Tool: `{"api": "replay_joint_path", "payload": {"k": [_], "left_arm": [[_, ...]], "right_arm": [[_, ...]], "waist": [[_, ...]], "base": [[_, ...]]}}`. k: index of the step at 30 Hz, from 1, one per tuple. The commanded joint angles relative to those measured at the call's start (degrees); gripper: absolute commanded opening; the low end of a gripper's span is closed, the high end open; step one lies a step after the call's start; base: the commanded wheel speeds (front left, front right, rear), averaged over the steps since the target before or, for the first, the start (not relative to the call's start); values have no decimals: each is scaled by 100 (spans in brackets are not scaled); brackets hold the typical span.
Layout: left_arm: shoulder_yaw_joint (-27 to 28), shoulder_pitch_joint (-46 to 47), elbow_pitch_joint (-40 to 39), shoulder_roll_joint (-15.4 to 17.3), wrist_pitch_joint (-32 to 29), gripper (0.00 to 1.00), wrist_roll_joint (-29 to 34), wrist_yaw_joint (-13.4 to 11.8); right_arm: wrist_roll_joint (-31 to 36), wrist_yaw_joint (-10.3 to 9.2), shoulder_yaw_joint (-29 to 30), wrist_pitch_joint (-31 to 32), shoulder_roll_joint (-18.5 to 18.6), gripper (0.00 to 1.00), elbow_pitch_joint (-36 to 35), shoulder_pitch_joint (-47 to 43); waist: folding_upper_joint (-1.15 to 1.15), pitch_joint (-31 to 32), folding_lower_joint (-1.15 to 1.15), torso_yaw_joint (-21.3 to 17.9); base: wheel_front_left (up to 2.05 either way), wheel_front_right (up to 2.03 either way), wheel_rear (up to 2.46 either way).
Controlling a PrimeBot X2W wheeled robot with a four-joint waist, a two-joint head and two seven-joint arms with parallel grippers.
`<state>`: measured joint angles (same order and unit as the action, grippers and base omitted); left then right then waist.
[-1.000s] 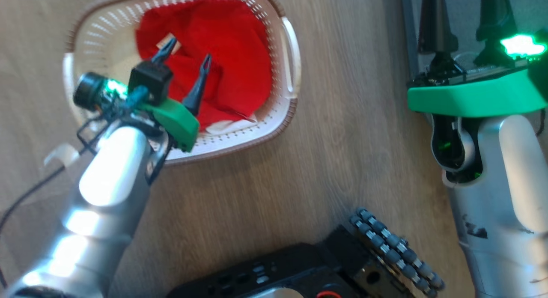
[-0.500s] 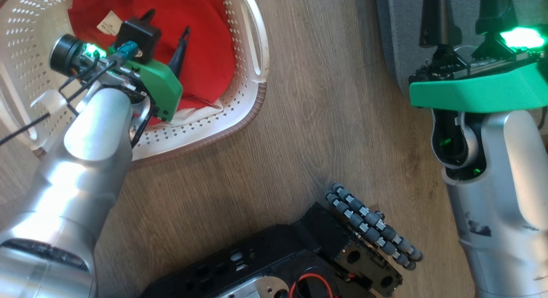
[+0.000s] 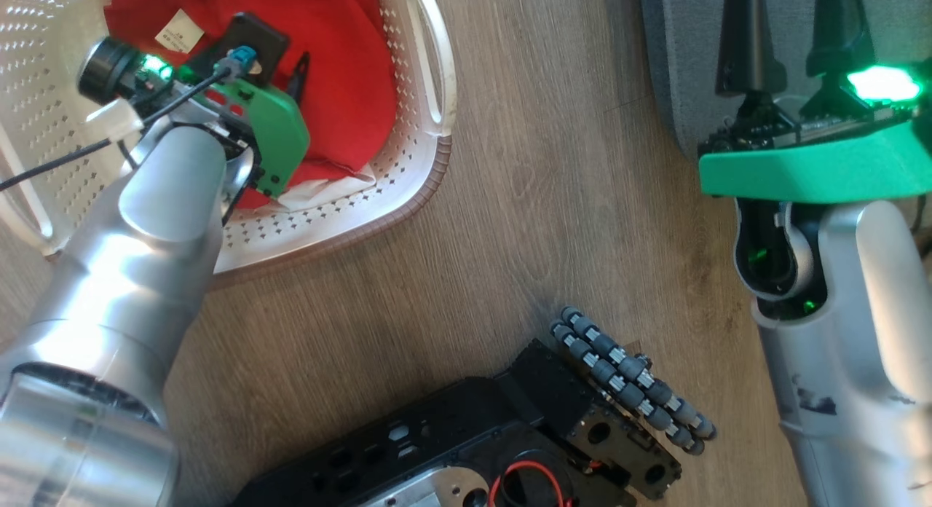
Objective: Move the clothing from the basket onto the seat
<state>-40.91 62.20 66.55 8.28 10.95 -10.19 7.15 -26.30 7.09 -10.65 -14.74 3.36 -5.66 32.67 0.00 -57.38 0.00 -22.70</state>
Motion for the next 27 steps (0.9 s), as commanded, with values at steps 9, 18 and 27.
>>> {"api": "replay_joint_path", "payload": {"k": [9, 18, 27], "left_arm": [[-463, 14, 245, -341, -88, 100, 34, 34], [-643, 5, 543, -474, -630, 100, -152, -81], [-580, 26, 682, -378, -1224, 100, -290, -444]], "right_arm": [[-77, 40, -39, -26, -48, 100, -147, -412], [-44, 40, -58, -26, -48, 100, -114, -426], [-49, 40, -101, -26, -48, 100, -73, -424]], "waist": [[0, -18, 0, -4], [0, -13, 0, 38], [0, -18, 0, 60]], "base": [[0, 0, 0], [0, 0, 0], [0, 0, 0]]}}
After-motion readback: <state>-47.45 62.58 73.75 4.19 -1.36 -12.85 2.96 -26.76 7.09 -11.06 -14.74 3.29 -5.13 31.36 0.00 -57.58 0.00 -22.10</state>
